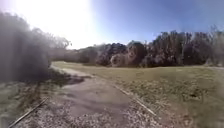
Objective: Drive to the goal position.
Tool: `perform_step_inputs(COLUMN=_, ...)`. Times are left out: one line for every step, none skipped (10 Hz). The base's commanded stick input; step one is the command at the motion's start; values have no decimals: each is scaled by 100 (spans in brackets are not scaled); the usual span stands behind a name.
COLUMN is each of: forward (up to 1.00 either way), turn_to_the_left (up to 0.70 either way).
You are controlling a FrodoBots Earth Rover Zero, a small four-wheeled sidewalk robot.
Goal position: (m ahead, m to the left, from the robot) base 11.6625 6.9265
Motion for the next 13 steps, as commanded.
perform_step_inputs(forward=70, turn_to_the_left=0)
perform_step_inputs(forward=70, turn_to_the_left=0)
perform_step_inputs(forward=70, turn_to_the_left=0)
perform_step_inputs(forward=70, turn_to_the_left=0)
perform_step_inputs(forward=70, turn_to_the_left=0)
perform_step_inputs(forward=70, turn_to_the_left=0)
perform_step_inputs(forward=70, turn_to_the_left=0)
perform_step_inputs(forward=70, turn_to_the_left=0)
perform_step_inputs(forward=70, turn_to_the_left=0)
perform_step_inputs(forward=70, turn_to_the_left=0)
perform_step_inputs(forward=70, turn_to_the_left=0)
perform_step_inputs(forward=70, turn_to_the_left=7)
perform_step_inputs(forward=70, turn_to_the_left=25)
